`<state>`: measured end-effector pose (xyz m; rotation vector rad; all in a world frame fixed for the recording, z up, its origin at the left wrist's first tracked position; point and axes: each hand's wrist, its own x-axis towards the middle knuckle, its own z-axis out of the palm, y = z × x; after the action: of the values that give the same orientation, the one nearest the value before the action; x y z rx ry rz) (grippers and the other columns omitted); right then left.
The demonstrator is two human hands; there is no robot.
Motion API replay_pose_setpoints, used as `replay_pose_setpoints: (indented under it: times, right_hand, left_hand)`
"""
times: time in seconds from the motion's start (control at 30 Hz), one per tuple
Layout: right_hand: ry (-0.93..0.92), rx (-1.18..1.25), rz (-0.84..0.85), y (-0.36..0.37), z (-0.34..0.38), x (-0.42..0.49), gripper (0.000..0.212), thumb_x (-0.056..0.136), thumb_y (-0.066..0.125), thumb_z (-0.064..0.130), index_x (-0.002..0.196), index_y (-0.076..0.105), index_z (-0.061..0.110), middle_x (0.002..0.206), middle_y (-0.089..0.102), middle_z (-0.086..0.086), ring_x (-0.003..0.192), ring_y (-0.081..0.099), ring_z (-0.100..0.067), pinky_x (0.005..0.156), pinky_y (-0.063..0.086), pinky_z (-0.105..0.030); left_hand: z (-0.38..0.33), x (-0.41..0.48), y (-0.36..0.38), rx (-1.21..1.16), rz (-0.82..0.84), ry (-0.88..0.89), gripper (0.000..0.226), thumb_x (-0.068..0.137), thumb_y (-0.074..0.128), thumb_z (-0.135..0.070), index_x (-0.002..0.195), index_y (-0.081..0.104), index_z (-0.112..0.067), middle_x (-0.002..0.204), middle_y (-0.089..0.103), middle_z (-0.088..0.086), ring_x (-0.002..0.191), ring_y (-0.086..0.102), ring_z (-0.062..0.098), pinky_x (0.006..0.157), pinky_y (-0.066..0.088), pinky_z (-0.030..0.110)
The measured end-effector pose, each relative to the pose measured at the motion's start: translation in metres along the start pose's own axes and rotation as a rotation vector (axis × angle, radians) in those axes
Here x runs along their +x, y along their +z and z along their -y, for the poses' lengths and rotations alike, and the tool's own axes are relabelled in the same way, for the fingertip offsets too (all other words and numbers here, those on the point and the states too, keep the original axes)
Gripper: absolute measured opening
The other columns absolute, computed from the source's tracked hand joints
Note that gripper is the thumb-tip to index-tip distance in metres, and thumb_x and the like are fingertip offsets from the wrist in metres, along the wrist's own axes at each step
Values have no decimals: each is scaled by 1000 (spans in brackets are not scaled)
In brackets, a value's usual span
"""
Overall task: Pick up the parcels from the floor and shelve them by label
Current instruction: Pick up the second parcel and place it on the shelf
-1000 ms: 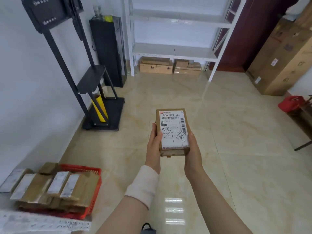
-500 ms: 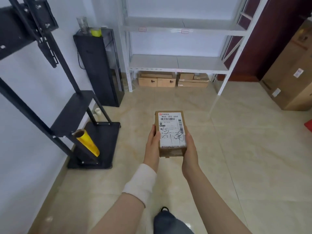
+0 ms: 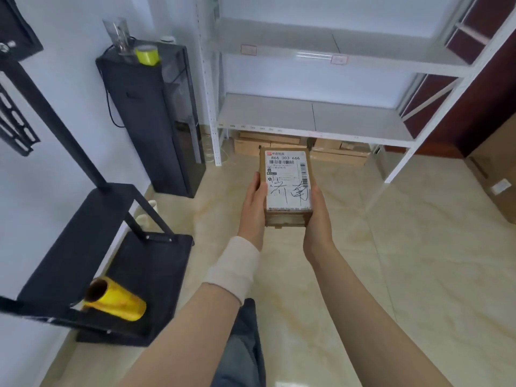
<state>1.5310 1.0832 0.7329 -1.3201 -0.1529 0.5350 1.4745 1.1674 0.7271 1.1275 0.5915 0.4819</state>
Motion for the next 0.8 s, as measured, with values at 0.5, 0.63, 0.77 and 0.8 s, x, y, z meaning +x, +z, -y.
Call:
replay_pose_setpoints:
  times: [0.5, 0.63, 0.77, 0.8]
  right_hand:
    - [31, -34, -54, 145, 40, 323, 32, 99, 32, 37, 128, 42, 25, 121, 58, 1, 115, 53, -20, 97, 42, -37]
    - [29, -38, -42, 165, 47, 419, 28, 99, 34, 36, 124, 43, 28, 125, 58, -2, 118, 53, -21, 84, 44, -28]
    - [33, -51, 12, 176, 64, 515, 29, 99, 36, 36, 126, 42, 29, 132, 55, -1, 123, 51, -19, 89, 41, -28]
    - [23, -69, 44, 180, 70, 537, 30, 98, 38, 35, 127, 41, 30, 133, 54, 1, 122, 51, -16, 89, 41, -25]
  left_hand:
    - [-93, 348, -26, 45, 16, -14, 45, 97, 37, -41, 141, 40, -34, 136, 58, -7, 120, 56, 8, 75, 51, 10]
    - [-101, 446, -18, 64, -5, -26, 45, 97, 36, -42, 141, 40, -33, 135, 59, -4, 118, 58, 9, 77, 52, 14]
    - [-123, 537, -1, 74, -37, -70, 50, 94, 39, -48, 141, 40, -32, 137, 56, -1, 123, 54, 18, 87, 49, 26]
    - [-130, 560, 1, 80, -44, -65, 55, 89, 42, -56, 140, 41, -34, 138, 54, -1, 125, 52, 20, 95, 48, 33]
